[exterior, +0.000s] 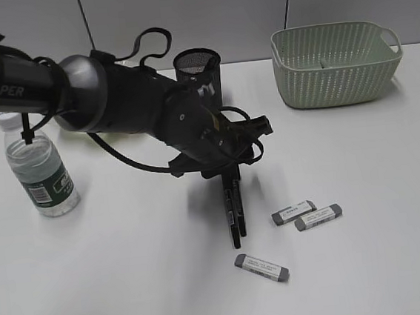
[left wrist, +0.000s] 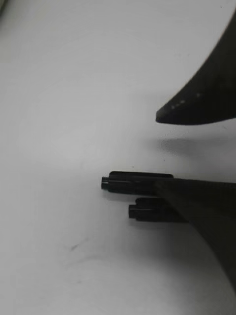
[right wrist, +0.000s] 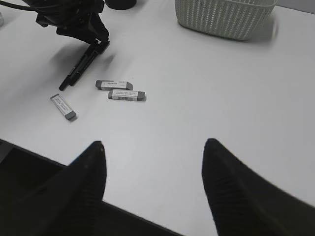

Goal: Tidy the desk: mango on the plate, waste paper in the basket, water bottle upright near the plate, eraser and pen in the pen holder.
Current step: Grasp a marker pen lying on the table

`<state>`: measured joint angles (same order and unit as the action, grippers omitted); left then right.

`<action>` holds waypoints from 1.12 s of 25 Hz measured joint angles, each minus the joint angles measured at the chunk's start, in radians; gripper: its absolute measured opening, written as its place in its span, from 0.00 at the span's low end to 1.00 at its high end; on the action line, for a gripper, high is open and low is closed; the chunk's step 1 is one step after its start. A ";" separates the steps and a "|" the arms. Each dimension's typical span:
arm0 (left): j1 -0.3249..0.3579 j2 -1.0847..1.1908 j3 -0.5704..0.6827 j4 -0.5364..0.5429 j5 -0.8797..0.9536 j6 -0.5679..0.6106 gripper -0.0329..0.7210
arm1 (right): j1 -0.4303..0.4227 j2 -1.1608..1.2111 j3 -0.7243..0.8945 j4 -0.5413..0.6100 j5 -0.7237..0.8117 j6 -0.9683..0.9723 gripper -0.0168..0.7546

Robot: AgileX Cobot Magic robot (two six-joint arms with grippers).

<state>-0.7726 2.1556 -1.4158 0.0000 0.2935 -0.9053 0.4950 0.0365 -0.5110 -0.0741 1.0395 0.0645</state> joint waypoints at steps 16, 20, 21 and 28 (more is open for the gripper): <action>0.000 0.022 0.000 -0.020 0.027 0.000 0.42 | 0.000 0.000 0.000 0.000 0.000 0.000 0.66; 0.000 0.030 -0.002 -0.016 0.053 0.000 0.42 | 0.000 0.000 0.000 0.000 0.000 0.000 0.66; 0.000 0.030 -0.003 -0.008 0.080 0.000 0.42 | 0.000 0.000 0.000 0.000 0.000 0.000 0.66; 0.000 0.013 -0.010 0.075 0.188 0.000 0.42 | 0.000 0.000 0.000 0.000 0.000 0.000 0.66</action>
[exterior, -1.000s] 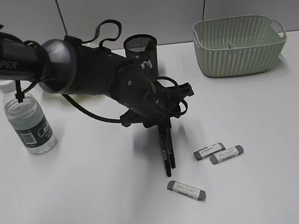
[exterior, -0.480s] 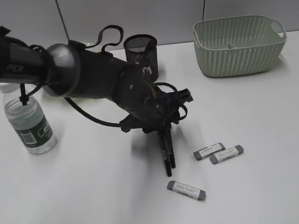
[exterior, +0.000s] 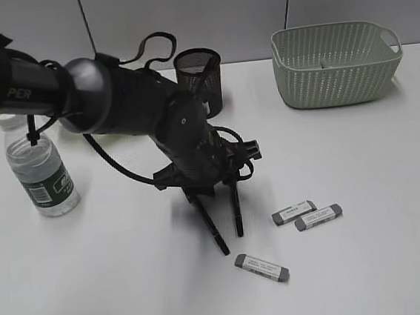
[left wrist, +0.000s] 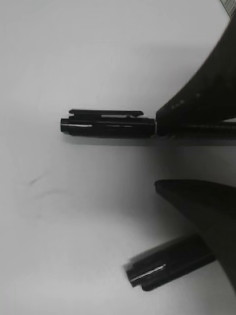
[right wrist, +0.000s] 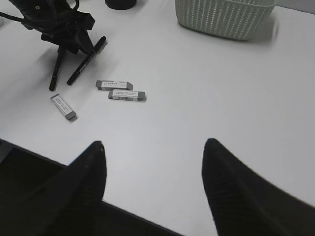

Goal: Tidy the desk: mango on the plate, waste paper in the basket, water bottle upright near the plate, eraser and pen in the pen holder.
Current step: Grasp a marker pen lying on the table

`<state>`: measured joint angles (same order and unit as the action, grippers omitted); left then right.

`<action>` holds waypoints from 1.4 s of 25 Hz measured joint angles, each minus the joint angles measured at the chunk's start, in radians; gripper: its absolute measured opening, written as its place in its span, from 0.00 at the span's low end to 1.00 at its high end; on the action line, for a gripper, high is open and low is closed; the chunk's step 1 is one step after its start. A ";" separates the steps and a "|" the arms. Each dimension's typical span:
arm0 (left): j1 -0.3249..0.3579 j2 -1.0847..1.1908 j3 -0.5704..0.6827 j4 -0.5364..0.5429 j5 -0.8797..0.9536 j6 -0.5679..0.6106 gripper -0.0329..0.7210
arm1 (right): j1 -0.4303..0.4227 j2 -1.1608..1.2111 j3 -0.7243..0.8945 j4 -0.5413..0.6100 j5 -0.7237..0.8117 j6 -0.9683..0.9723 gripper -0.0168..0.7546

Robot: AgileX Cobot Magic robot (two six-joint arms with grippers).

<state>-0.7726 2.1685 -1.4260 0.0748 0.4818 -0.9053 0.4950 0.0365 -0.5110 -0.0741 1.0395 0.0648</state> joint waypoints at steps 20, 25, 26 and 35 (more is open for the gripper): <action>0.009 -0.067 -0.002 -0.053 0.272 -0.121 0.50 | 0.000 0.000 0.000 0.000 0.000 0.000 0.66; 0.009 -0.017 -0.003 -0.128 0.251 -0.130 0.51 | 0.000 0.000 0.000 0.000 0.000 0.000 0.66; 0.009 -0.017 -0.003 -0.130 0.251 -0.131 0.50 | 0.000 0.000 0.000 0.000 0.000 0.000 0.66; 0.009 -0.011 -0.004 -0.107 0.264 -0.134 0.17 | 0.000 0.000 0.000 0.000 0.000 0.000 0.66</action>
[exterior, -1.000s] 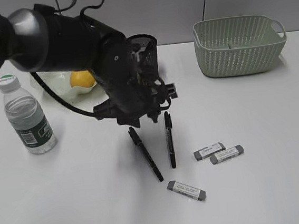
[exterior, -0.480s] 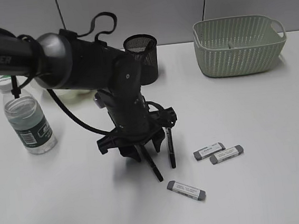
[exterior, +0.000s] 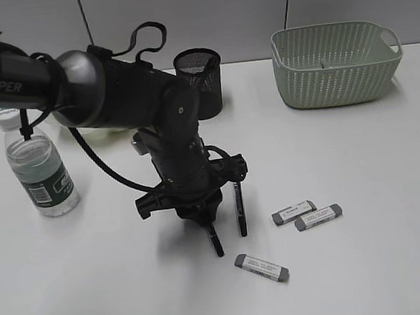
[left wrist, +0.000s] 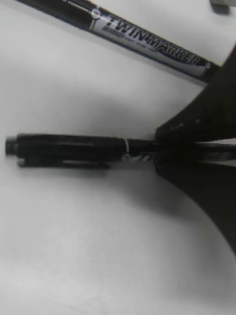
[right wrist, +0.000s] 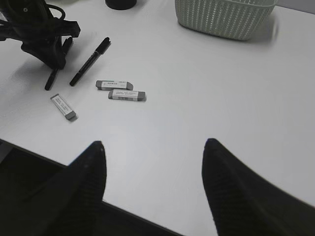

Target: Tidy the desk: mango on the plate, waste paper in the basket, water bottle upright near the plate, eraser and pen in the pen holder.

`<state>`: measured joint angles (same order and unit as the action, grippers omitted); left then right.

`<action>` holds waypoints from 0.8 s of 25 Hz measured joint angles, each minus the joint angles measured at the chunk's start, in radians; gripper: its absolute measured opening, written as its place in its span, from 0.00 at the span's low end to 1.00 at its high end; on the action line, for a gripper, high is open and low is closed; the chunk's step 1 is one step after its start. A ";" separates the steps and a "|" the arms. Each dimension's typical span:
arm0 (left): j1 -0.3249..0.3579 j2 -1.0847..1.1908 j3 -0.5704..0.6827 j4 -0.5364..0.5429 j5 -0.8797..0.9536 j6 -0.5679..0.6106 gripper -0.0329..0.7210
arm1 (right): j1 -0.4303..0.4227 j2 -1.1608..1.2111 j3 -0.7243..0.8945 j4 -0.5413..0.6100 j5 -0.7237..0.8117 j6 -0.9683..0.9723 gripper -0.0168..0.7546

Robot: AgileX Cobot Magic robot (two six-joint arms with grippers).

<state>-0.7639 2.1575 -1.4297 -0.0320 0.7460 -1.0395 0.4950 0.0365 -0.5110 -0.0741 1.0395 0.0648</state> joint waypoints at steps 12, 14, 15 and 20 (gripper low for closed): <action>0.004 -0.124 -0.003 0.437 -0.006 0.003 0.13 | 0.000 0.000 0.000 0.000 0.000 0.000 0.66; 0.017 -0.183 -0.003 0.518 -0.070 0.003 0.13 | 0.000 0.000 0.000 0.000 0.000 0.000 0.66; 0.029 -0.212 -0.003 0.554 -0.128 0.003 0.13 | 0.000 0.000 0.000 0.000 0.000 0.000 0.66; 0.141 -0.288 -0.003 0.738 -0.563 0.003 0.13 | 0.000 0.000 0.000 0.000 0.000 0.000 0.66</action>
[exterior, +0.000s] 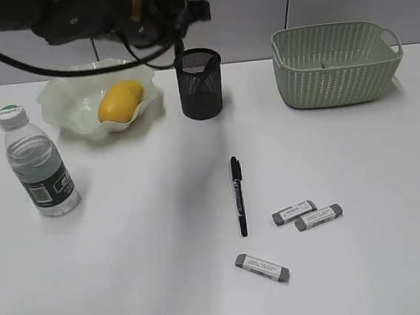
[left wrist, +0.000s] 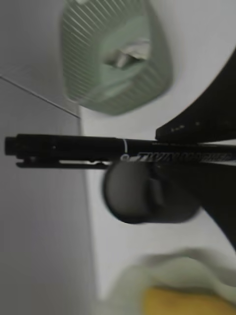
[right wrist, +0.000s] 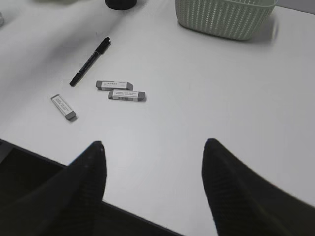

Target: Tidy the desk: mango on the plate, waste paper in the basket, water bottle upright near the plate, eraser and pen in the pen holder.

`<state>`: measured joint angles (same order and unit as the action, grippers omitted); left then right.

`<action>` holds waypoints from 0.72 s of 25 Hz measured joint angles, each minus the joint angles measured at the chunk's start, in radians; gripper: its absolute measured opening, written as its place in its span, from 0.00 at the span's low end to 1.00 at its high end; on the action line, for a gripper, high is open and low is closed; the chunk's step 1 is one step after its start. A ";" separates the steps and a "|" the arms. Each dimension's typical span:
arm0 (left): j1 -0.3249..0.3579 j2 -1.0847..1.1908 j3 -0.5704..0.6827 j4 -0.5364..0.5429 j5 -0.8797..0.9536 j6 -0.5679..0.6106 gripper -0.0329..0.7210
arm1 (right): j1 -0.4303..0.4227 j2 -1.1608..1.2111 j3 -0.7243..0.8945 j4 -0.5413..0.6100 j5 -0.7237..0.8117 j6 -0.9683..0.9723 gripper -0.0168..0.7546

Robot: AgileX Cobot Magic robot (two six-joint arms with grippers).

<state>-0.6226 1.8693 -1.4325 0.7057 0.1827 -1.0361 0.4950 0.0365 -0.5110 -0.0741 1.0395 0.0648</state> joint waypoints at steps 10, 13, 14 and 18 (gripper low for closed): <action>0.211 0.197 -0.027 0.127 -0.479 0.073 0.13 | 0.000 0.000 0.000 0.000 0.000 0.000 0.66; 0.219 0.236 -0.064 0.123 -0.551 0.198 0.13 | 0.000 0.000 0.000 0.000 0.000 0.001 0.66; 0.218 0.249 -0.080 0.117 -0.570 0.227 0.13 | 0.000 0.000 0.000 0.000 0.000 0.001 0.66; 0.216 0.297 -0.125 0.095 -0.659 0.297 0.13 | 0.000 0.000 0.000 0.000 0.000 0.001 0.66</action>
<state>-0.4068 2.1659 -1.5574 0.8002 -0.4761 -0.7387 0.4950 0.0365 -0.5110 -0.0741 1.0395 0.0656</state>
